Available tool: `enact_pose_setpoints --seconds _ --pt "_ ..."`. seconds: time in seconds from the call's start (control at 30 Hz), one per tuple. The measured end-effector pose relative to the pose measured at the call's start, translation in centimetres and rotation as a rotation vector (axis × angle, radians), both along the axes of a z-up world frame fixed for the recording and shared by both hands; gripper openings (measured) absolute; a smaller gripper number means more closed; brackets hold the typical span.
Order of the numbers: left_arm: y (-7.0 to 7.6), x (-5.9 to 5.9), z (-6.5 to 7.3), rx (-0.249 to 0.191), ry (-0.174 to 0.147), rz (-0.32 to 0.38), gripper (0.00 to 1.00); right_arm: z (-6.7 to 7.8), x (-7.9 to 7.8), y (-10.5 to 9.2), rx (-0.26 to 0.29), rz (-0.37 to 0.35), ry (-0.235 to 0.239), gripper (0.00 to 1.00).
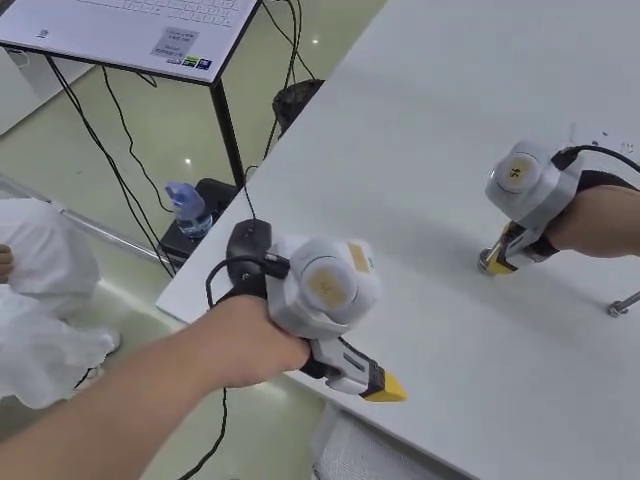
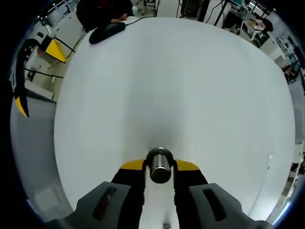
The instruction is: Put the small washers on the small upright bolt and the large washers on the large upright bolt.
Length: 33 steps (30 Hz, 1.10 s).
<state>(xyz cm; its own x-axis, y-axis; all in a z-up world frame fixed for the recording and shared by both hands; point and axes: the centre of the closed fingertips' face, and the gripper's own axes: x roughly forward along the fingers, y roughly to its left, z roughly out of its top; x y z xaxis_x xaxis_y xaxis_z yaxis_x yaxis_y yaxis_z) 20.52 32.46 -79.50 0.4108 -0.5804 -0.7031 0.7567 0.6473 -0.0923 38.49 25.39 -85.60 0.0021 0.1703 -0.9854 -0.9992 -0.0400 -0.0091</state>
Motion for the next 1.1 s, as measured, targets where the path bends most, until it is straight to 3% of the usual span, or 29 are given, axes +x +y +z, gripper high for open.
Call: enact_pose_setpoints --seconds 0.83,1.1 --pt "0.2 -0.5 0.2 0.01 0.01 -0.012 0.79 -0.2 -0.1 -0.5 0.007 -0.004 0.0 0.24" --pt "0.3 -0.3 0.4 0.015 -0.001 -0.007 0.8 0.8 0.5 -0.4 0.06 -0.017 -0.014 0.31"
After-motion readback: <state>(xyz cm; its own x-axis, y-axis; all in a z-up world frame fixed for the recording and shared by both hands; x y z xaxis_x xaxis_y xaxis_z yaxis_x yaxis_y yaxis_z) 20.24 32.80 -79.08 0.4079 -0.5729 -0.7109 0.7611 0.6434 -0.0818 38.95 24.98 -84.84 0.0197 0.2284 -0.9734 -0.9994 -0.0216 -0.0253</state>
